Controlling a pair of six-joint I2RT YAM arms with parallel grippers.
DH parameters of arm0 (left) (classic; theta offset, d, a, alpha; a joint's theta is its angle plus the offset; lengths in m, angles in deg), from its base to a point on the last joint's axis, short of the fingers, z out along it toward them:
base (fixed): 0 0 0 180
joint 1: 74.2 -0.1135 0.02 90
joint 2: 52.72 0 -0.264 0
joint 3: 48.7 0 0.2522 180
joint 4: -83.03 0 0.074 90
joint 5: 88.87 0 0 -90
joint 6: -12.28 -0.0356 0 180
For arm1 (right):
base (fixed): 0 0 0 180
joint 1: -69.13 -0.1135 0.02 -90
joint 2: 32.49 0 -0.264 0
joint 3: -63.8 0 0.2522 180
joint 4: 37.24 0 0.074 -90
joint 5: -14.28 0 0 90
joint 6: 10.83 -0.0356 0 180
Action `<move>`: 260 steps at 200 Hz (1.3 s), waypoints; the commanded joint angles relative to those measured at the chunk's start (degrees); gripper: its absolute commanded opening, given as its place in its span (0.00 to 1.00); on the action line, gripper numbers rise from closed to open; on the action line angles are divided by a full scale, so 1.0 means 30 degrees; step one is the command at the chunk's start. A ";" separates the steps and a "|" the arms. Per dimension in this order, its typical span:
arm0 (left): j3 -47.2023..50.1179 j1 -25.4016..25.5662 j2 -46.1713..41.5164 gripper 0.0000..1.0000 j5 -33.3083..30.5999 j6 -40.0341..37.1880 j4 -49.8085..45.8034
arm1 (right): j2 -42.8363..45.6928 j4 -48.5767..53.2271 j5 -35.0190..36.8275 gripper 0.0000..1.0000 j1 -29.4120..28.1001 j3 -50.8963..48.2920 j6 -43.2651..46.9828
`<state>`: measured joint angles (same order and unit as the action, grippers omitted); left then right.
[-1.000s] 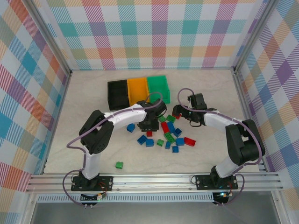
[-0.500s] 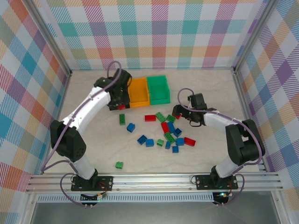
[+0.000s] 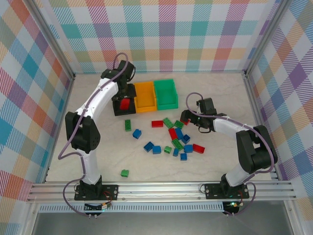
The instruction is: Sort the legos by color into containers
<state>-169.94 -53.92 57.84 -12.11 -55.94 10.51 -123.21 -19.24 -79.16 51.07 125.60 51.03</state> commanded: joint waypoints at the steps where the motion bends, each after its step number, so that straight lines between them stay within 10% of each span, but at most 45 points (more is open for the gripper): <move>1: 0.1597 0.1157 -0.2224 0.73 0.0327 -0.0005 0.0794 | 0.0151 0.0261 -0.0073 0.97 0.0004 0.0469 -0.0228; 89: 0.5095 0.5547 -0.1833 0.77 0.1127 0.0190 0.2943 | 0.0094 0.0225 -0.0142 0.97 0.0027 0.0455 -0.0236; 260: 0.1482 0.6602 0.5493 0.94 0.3044 -0.0699 0.1118 | -0.0128 0.0231 -0.0081 0.97 0.0029 0.0603 -0.0257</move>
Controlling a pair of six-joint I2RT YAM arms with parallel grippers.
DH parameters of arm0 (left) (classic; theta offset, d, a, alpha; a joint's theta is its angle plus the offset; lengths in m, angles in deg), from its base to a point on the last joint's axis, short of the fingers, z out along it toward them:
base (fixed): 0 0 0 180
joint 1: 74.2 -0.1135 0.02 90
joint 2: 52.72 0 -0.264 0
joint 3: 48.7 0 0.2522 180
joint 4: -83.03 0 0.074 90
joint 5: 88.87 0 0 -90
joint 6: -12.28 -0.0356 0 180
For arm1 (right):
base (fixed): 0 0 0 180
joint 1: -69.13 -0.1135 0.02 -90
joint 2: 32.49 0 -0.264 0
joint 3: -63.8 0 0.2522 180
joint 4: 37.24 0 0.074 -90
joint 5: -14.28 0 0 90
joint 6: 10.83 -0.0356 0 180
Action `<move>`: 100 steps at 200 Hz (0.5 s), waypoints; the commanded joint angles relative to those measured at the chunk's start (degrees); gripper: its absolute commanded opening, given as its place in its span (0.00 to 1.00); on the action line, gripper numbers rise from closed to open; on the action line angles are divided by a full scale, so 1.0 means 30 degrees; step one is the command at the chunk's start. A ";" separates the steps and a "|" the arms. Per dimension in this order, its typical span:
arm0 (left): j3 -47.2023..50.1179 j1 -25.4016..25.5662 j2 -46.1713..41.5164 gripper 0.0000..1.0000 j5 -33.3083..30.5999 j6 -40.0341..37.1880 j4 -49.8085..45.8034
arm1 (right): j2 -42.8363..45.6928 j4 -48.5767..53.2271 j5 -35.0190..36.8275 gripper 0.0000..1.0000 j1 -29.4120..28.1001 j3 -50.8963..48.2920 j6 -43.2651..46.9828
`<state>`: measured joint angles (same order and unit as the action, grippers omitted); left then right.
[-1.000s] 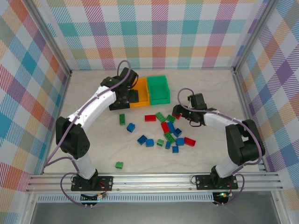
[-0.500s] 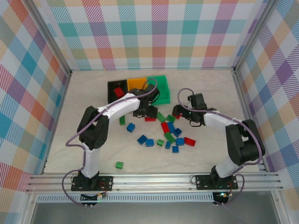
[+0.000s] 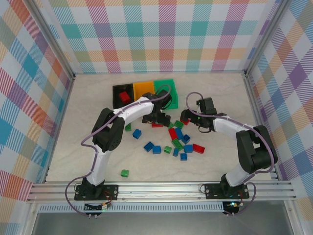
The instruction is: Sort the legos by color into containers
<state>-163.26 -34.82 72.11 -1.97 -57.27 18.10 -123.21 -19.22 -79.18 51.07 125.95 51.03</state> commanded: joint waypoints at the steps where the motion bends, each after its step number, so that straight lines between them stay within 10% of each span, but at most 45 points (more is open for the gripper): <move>1: -0.0758 0.0220 0.0743 0.94 -0.0341 -0.0254 -0.1418 | -0.0135 0.0224 -0.0075 0.97 0.0022 0.0485 -0.0258; 100: -0.0528 0.0201 -0.0261 0.65 -0.1315 -0.0169 -0.1120 | -0.0111 0.0257 -0.0039 0.97 0.0018 0.0485 -0.0218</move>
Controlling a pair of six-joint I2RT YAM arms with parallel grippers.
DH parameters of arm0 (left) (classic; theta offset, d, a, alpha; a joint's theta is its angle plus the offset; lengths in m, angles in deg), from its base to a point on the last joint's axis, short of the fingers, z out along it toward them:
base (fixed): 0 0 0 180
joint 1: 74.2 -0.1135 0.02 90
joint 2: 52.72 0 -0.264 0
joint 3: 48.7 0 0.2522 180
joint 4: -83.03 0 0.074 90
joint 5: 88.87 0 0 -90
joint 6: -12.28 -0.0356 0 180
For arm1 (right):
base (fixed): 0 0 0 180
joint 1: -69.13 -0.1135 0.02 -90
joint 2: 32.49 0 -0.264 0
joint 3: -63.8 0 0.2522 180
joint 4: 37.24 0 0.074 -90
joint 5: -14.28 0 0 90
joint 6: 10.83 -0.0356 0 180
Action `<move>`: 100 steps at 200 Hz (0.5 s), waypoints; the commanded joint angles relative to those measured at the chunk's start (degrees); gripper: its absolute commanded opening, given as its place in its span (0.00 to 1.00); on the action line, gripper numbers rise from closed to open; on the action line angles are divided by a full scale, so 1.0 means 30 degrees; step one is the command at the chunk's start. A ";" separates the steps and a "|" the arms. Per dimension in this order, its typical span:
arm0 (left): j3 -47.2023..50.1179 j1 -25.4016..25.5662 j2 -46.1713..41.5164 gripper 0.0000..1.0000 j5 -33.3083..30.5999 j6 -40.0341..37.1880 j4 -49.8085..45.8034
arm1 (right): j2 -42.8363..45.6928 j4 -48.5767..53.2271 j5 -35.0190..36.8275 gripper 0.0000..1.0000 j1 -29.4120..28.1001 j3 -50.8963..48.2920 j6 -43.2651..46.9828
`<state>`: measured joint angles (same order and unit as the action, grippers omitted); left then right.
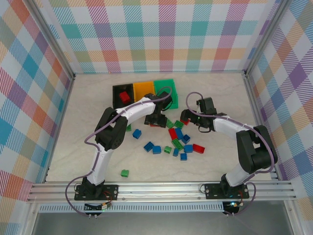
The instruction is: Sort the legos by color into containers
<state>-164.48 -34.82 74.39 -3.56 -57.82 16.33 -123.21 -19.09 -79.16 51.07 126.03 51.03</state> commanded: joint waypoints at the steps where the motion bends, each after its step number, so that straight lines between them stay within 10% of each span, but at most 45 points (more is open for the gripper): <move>1: -0.0093 0.0203 -0.1040 0.64 -0.0797 0.0000 -0.0522 | -0.0097 0.0226 -0.0050 0.97 0.0017 0.0455 -0.0224; 100: 0.1362 -0.1718 -0.7633 0.63 -0.3921 0.0163 -0.1214 | -0.0053 0.0234 -0.0116 0.97 0.0018 0.0426 -0.0251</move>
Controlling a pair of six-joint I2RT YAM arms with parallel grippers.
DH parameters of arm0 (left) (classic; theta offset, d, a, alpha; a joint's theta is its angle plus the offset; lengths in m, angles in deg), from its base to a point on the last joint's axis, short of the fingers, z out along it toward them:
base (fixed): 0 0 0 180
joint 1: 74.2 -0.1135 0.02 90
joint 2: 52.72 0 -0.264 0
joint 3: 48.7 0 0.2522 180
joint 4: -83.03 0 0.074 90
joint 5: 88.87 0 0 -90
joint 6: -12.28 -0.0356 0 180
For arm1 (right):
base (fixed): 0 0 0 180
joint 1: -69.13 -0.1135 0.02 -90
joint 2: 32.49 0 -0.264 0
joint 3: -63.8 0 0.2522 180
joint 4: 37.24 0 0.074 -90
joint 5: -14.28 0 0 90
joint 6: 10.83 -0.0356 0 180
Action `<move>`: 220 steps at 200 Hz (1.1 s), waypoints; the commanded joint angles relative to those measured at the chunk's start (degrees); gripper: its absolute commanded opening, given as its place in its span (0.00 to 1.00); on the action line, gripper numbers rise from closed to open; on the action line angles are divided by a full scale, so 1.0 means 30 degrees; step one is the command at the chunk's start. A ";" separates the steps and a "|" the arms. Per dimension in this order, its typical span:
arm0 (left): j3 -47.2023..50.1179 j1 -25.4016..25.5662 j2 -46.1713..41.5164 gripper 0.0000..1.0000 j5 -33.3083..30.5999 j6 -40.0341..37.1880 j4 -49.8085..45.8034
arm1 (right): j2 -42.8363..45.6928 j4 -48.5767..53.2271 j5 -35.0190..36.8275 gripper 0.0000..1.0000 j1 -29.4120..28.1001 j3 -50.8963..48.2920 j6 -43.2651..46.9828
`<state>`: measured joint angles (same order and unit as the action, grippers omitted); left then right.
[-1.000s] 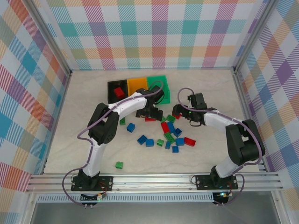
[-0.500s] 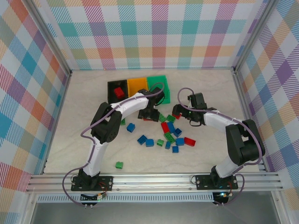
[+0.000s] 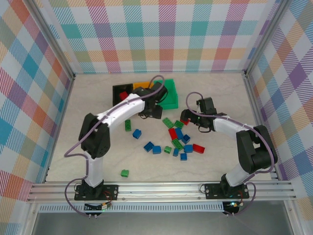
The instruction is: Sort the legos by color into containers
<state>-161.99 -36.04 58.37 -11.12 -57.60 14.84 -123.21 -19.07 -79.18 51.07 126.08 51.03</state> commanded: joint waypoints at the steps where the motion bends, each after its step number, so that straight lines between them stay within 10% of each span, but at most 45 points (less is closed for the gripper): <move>1: 0.0564 -0.1418 -0.2376 0.63 -0.1368 0.0090 -0.0691 | -0.0053 0.0214 -0.0121 0.97 0.0017 0.0412 -0.0255; 85: -0.0566 -0.7668 -0.1705 0.63 0.2854 -0.0154 0.1846 | -0.0076 0.0246 -0.0091 0.97 0.0032 0.0441 -0.0258; 140: -0.4252 -0.8088 0.1368 0.90 0.3266 -0.0109 0.0096 | 0.0021 0.0294 -0.0073 0.97 0.0024 0.0443 -0.0256; 220: 0.4183 -0.8174 -0.5569 0.92 0.3040 -0.1939 0.3214 | -0.0079 0.0185 -0.0274 0.97 0.0019 0.0415 -0.0341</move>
<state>-160.48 -60.04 51.88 -2.45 -59.85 18.69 -123.21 -19.05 -79.35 51.07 126.12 50.85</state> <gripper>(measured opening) 0.918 0.973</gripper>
